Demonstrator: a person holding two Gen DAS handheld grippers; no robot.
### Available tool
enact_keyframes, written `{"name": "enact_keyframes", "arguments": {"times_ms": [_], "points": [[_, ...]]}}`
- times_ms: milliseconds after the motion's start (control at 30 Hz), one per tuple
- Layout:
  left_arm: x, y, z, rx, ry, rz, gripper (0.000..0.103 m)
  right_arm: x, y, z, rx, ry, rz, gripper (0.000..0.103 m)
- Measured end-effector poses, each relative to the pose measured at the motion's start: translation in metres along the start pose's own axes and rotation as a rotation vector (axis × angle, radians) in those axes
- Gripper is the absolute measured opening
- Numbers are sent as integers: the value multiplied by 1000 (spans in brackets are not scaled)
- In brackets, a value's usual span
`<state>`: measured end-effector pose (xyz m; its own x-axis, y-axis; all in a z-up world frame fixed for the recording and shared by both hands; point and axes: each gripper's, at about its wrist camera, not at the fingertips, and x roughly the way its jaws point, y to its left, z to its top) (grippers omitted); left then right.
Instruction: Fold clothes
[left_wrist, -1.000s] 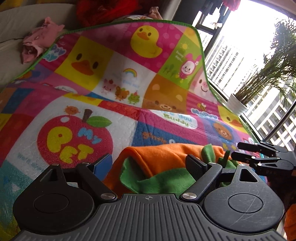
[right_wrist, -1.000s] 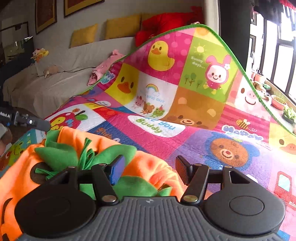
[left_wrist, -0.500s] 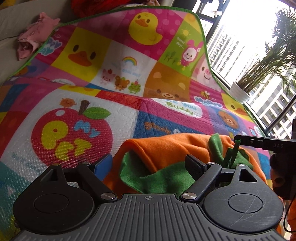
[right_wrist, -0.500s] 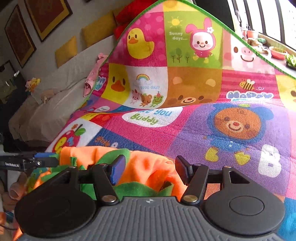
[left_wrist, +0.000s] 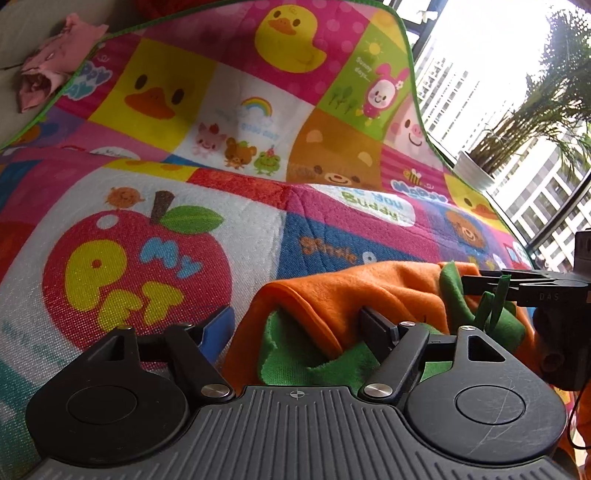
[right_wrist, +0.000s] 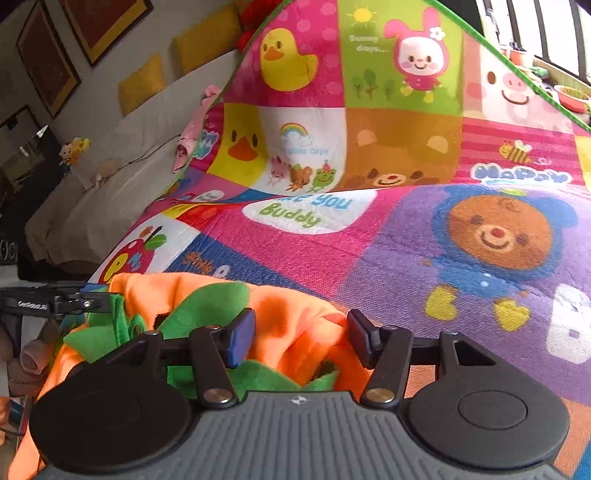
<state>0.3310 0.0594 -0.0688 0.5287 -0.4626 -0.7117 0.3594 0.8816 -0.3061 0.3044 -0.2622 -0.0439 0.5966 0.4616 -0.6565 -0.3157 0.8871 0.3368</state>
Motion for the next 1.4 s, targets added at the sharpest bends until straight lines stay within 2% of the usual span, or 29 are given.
{"name": "enact_keyframes", "arguments": {"times_ms": [33, 67, 100, 133, 167, 233, 300, 433, 533, 600, 733, 800, 867, 900, 933, 967, 1000, 1067, 1167, 1267, 1400], "points": [[2, -5, 0, 28, -5, 15, 71, 1, 5, -2, -23, 3, 8, 56], [3, -9, -1, 44, -8, 19, 65, 2, 11, -4, -44, 6, 14, 51], [4, -12, -1, 47, -6, 7, 51, 2, 16, -5, -62, 5, 15, 48], [3, -14, -1, 42, -4, -2, 41, 1, 22, -5, -78, 2, 13, 42], [-1, -16, -2, 43, -10, -7, 36, -3, 26, -5, -91, -9, 14, 38], [-12, -21, -3, 44, -26, -24, 24, -18, 33, -4, -103, -43, 22, 36], [-34, -26, -6, 40, -54, -71, 23, -41, 43, -9, -124, -75, 33, 33], [-79, -46, -27, 91, -95, -121, 23, -87, 62, -25, -166, -121, 52, 31], [-102, -60, -57, 130, -90, -144, 23, -111, 73, -51, -184, -106, 61, 30], [-105, -64, -76, 143, -74, -134, 23, -118, 78, -72, -189, -73, 54, 28], [-107, -68, -111, 166, -40, -107, 23, -122, 83, -105, -212, -18, -3, 28], [-110, -69, -114, 172, -45, -96, 23, -136, 88, -104, -248, -46, -18, 28], [-113, -70, -112, 181, -48, -88, 23, -153, 97, -89, -289, -113, -25, 29], [-113, -71, -111, 189, -47, -86, 23, -159, 102, -78, -311, -146, -25, 31], [-114, -72, -110, 198, -46, -83, 23, -164, 108, -67, -334, -177, -24, 37], [-113, -73, -111, 203, -44, -80, 23, -161, 113, -55, -344, -190, -19, 44], [-112, -74, -111, 207, -41, -77, 23, -155, 118, -42, -351, -195, -14, 47], [-112, -75, -111, 208, -40, -74, 23, -142, 127, -16, -363, -206, -3, 47], [-113, -75, -111, 208, -40, -71, 23, -97, 131, -1, -321, -127, 22, 47], [-124, -73, -111, 202, -48, -80, 27, -66, 133, -22, -323, -22, 11, 47], [-162, -58, -98, 117, -133, -130, 47, -72, 138, -80, -423, 56, -8, 47]]}}
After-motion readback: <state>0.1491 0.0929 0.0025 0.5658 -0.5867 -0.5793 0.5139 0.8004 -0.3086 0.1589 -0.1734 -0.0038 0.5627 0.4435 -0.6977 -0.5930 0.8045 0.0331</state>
